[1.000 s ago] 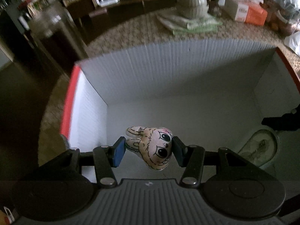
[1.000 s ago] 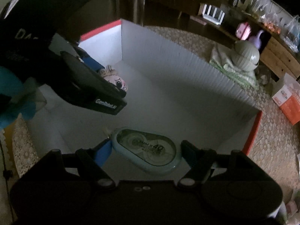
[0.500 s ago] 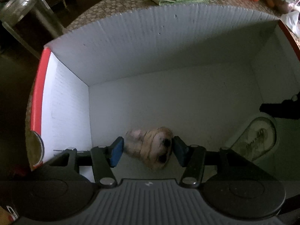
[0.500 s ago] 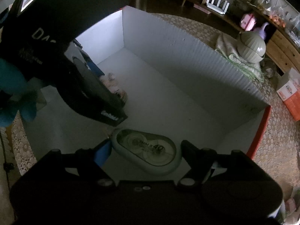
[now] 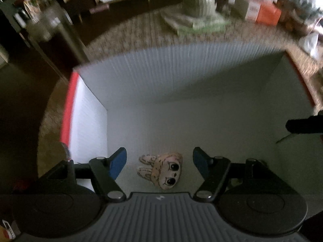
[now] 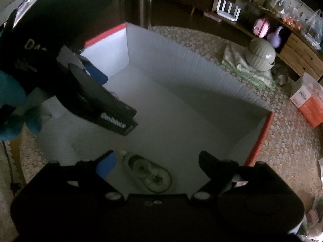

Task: Organize objects
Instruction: 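Open both tools to drop the bunny and dispenser into the box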

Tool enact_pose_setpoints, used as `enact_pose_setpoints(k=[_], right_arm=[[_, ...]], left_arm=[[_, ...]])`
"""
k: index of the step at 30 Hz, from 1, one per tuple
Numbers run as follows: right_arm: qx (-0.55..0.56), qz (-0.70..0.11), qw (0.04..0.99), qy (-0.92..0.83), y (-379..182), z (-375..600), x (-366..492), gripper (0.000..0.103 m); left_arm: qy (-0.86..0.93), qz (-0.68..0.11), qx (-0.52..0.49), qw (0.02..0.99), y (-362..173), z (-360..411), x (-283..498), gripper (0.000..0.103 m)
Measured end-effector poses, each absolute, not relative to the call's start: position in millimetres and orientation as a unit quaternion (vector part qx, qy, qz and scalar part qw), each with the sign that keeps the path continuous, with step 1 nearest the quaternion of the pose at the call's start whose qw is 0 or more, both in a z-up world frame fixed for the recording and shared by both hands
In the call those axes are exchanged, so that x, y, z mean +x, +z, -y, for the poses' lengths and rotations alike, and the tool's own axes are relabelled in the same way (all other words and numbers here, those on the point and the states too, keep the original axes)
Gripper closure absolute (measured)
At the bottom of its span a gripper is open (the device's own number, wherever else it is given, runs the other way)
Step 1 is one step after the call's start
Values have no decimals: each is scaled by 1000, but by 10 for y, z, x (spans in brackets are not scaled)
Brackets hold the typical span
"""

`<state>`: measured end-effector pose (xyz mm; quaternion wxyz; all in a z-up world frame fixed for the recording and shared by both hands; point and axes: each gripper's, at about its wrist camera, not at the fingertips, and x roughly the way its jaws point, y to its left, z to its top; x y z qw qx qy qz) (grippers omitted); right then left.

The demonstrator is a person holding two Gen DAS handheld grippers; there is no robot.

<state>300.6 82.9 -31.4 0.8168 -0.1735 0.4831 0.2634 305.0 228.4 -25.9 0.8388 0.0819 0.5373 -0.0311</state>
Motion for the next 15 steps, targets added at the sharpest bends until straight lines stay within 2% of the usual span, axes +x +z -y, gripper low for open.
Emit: enact_pose_setpoints(k=[15], right_arm=[[-132,-415,859,268,300,-176,2383,14]], left_arm=[[-32,-437,75,896,464,-1829,2452,32]])
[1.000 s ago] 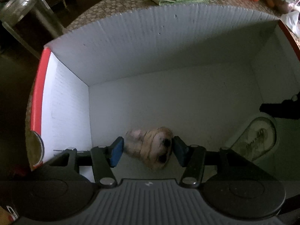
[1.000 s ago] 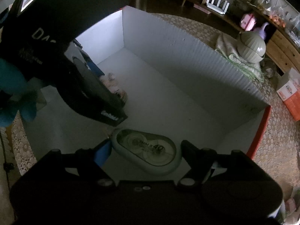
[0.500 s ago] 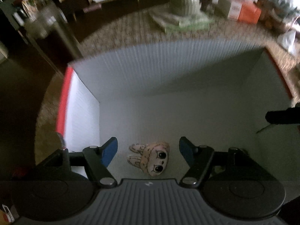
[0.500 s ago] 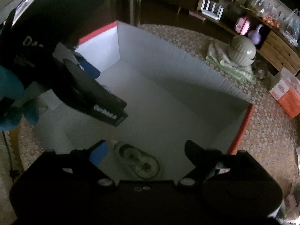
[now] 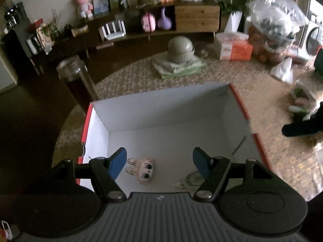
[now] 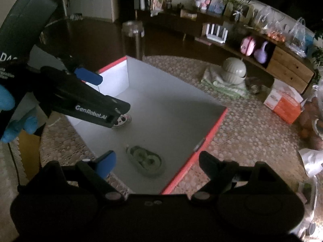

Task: Organize objects
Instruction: 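Open both tools to drop the bunny and dispenser into the box, then move both tools back toward the cotton swab bag and bagged bread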

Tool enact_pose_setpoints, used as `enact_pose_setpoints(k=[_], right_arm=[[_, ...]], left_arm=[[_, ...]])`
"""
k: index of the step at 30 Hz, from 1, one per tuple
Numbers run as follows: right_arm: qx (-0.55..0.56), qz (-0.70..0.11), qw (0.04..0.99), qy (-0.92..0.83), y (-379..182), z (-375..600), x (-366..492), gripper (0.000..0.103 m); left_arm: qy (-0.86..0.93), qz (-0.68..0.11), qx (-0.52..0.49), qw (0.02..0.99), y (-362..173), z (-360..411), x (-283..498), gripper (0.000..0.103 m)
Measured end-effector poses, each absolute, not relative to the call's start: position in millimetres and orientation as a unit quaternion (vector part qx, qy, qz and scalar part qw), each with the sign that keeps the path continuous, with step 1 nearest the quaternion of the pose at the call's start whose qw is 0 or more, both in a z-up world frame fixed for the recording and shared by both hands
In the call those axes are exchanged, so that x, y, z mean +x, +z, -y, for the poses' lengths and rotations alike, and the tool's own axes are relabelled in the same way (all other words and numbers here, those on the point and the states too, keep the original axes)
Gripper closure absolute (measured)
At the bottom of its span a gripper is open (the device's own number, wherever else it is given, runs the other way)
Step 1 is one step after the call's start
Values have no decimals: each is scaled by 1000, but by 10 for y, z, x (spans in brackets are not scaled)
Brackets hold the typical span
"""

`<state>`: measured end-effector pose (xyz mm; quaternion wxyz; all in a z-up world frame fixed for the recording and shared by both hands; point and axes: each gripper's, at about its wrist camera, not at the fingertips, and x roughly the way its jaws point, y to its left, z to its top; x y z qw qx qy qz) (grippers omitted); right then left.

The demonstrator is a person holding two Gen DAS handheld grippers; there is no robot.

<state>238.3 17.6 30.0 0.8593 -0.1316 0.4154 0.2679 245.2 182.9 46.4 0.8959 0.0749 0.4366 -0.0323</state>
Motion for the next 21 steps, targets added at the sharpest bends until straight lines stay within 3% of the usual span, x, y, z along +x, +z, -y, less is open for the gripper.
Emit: enact_pose_setpoints(k=[17,21], right_arm=[[-100,-349,902,236,504,780,1561,13],[-83,-347,909,215,447,1039,1446,12]], left_arm=[[-44,-342,67,936,699,-888,1603,31],[-48,-333,61,940,650,-706,1499,21]])
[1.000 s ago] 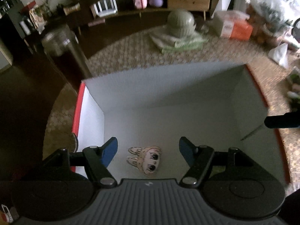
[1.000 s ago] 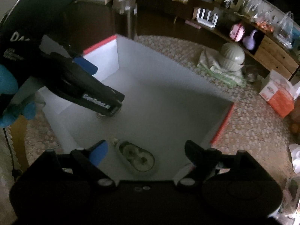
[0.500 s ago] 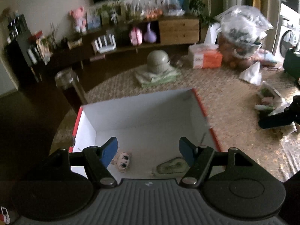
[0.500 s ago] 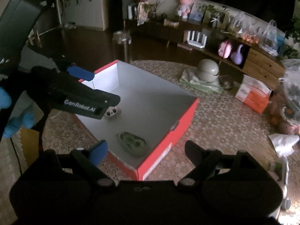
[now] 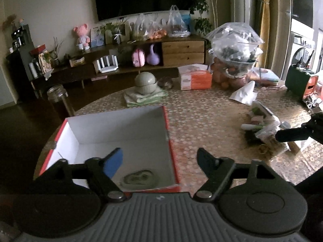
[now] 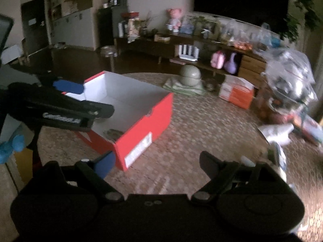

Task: Organize objects
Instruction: 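Move both tools back toward the cotton swab bag and bagged bread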

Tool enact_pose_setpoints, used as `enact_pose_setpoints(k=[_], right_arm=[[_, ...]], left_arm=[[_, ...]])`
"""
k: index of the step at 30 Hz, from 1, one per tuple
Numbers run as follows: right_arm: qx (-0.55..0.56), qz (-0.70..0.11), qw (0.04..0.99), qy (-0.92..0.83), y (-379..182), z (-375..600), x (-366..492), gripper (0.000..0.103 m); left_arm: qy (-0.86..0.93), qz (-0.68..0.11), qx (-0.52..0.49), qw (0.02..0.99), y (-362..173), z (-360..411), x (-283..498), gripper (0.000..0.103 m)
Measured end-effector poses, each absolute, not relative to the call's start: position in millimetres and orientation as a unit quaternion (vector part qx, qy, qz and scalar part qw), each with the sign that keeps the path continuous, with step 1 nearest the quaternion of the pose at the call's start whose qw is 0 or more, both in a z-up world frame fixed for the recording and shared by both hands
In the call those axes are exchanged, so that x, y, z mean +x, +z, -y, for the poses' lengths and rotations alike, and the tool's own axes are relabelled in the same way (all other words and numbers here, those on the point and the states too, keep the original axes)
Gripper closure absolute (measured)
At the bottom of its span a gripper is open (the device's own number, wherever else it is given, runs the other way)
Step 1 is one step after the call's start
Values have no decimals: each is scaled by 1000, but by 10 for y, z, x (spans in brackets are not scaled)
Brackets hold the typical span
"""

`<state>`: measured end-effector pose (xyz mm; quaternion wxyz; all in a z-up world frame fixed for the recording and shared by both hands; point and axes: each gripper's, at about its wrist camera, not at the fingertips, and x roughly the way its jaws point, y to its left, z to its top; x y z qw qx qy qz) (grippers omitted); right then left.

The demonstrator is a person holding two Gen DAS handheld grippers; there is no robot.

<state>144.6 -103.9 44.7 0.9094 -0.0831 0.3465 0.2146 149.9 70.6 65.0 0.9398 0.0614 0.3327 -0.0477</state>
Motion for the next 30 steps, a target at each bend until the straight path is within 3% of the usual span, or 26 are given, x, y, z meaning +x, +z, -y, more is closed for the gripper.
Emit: enact_pose_setpoints(k=[8,21,27,29,30], right_arm=[[-73,-327,925,178,306,1543,1188,7],[-17,-310,944,111,55,2360,799,0],[5,-311,948,73,-10,2712,735,0],[3,-312,949,55,-51,2824,734,0],[0,-313,949,44,-86,2883,733,0]], left_arm=[[-74,-292,63,952,547,-272,1256,21],[-123,-298,43,946,222,318,1088,21],[-133,-309,40,941,83,491,1104,15],[-132,-313,37,940,43,545,1125,2],[-131,-312,38,940,26,577,1135,0]])
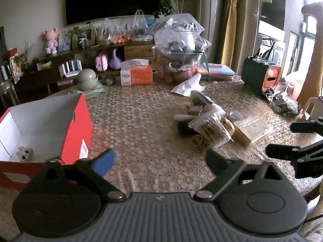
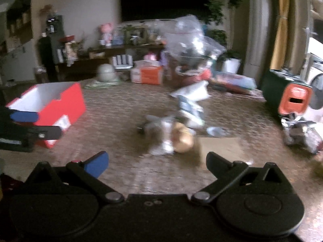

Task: Organize objects
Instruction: 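Move both tools back toward the cotton swab bag and bagged bread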

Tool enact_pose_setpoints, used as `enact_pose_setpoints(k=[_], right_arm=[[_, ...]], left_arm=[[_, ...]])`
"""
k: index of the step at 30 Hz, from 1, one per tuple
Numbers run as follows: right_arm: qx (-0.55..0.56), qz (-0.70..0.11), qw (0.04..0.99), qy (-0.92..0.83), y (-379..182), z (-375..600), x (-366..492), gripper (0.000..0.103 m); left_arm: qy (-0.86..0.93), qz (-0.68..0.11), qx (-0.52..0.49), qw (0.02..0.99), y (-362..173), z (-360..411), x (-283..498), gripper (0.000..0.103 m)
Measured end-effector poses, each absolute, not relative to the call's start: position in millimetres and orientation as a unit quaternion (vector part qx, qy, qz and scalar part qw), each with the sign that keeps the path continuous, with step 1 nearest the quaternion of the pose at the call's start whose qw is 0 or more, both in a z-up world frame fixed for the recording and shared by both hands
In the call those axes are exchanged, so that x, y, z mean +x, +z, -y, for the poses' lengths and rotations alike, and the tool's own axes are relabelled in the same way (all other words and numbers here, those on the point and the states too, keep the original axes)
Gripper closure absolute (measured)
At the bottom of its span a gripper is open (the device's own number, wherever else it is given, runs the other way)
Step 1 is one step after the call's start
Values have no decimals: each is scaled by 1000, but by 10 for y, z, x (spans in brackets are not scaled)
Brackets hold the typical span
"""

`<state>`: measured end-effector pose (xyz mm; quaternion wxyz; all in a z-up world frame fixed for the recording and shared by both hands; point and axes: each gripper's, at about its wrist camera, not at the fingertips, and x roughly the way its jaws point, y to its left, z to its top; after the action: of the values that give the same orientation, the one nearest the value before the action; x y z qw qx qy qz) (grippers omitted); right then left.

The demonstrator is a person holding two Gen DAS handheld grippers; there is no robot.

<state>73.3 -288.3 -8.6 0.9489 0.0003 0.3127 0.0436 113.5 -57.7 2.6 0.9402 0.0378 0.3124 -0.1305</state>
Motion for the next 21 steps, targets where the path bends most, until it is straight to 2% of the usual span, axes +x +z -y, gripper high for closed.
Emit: enact_pose_setpoints(k=[21], right_arm=[[-2,-349,935,-61,-530,3862,1213,0]], left_arm=[[-148,-340,69,926,-353,1431,1791,0]])
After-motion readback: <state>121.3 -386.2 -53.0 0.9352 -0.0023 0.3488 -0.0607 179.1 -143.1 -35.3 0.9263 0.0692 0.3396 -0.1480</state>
